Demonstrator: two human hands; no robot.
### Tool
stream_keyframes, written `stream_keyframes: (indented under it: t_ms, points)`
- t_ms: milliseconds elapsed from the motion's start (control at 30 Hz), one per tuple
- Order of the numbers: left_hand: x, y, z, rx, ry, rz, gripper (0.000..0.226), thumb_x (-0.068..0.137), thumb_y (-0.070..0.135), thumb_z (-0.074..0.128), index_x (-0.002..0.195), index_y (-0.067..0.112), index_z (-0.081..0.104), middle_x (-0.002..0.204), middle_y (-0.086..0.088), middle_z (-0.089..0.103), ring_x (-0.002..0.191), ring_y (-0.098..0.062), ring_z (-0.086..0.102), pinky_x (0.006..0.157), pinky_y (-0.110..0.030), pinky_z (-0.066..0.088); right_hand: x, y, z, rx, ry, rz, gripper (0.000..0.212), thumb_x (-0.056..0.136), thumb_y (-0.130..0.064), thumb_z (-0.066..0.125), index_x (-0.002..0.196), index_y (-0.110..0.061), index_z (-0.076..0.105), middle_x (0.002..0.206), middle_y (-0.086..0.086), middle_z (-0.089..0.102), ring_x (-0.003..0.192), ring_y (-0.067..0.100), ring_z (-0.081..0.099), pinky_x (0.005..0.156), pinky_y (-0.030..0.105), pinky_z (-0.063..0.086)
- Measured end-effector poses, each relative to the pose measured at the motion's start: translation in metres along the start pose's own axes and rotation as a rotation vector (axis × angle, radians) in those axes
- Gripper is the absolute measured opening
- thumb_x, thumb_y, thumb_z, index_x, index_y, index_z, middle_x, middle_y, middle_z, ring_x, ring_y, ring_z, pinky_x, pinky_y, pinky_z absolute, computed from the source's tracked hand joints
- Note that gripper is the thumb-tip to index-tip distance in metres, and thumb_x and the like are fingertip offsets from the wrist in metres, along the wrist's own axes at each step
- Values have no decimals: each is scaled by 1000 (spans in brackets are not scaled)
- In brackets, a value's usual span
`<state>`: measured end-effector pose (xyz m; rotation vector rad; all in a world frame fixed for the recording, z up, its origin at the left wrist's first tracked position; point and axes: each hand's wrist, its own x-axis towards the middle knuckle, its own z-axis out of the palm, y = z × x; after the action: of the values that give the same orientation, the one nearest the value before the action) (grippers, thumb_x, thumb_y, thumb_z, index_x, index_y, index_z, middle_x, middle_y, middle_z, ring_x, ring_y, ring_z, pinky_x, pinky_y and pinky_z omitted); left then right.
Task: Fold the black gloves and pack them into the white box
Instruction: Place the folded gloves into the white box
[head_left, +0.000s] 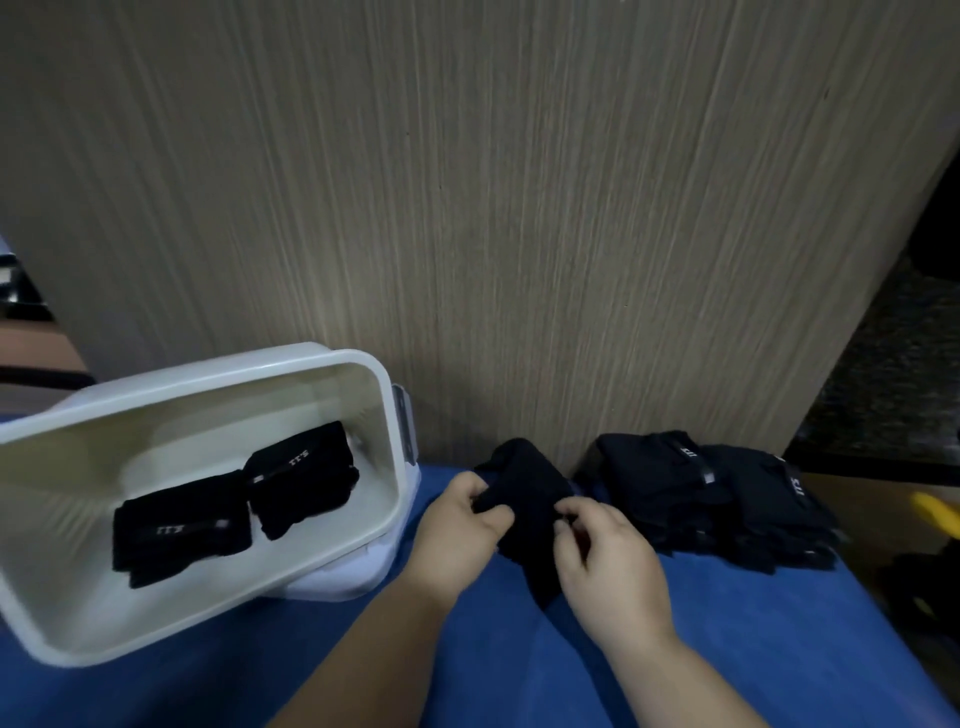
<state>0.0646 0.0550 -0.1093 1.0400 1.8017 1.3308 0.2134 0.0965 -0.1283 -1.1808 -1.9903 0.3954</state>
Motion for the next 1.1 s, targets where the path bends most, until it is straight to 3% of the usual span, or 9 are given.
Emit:
stream_keyframes:
  t_ms: [67,200,367,500,633,733,833,967,1100]
  points:
    - [-9,2,-15,-106,-20,-40,10,84,13,60,88,8,52,83,-8,64,86,-24,66,82,-49,56,-1,-4,-1,25,26,1,23,91,-30,58,113,-26,63,104,-13,59,86,3,55,71,23,47]
    - [-25,0,-42,-216,-46,-104,7,88,9,57,94,7,54,91,-11,65,91,-27,66,84,-51,55,-3,-17,0,156,-4,24,35,89,-37,60,122,-26,55,107,-14,51,95,3,53,79,22,44]
    - [-46,-8,-81,-274,-89,-152,19,92,10,55,110,13,60,108,-14,67,101,-31,66,90,-49,53,-1,-45,8,562,-304,186,41,87,-34,66,124,-39,48,127,-18,48,116,2,49,95,24,41]
    - [-57,-16,-112,-399,-68,-177,24,93,5,50,112,12,62,108,-15,70,101,-30,67,82,-41,56,0,-74,25,987,-482,380,41,88,-14,64,126,-27,54,128,-9,55,124,14,50,107,36,41]
    - [-65,-20,-142,-495,-7,-156,26,94,3,46,114,12,61,110,-17,69,105,-33,65,85,-44,54,-4,-112,40,1233,-645,490,41,77,-12,66,117,-11,61,109,14,70,98,29,67,76,37,56]
    - [-71,-19,-162,-538,66,-119,24,94,4,46,112,10,62,106,-19,70,101,-35,66,87,-47,53,-9,-139,53,1265,-709,523,43,69,-16,68,110,-3,62,97,21,71,82,31,69,65,36,56]
    - [-75,-21,-179,-555,161,-95,19,95,7,49,108,8,62,99,-16,72,94,-32,69,82,-45,55,-10,-161,70,1262,-694,518,47,72,-20,69,115,-2,60,105,23,69,90,35,68,67,37,56]
    - [-75,-27,-197,-540,275,-82,15,95,18,53,105,17,64,93,-6,75,88,-25,71,73,-38,56,-11,-188,86,1150,-633,443,19,88,-22,65,103,-10,67,95,16,73,80,29,71,62,36,56]
    - [-72,-30,-208,-505,421,-34,15,94,27,56,106,20,63,97,-5,73,88,-23,70,77,-40,57,-4,-212,103,1025,-554,402,15,89,-24,66,91,-9,69,87,14,74,78,29,71,63,39,57]
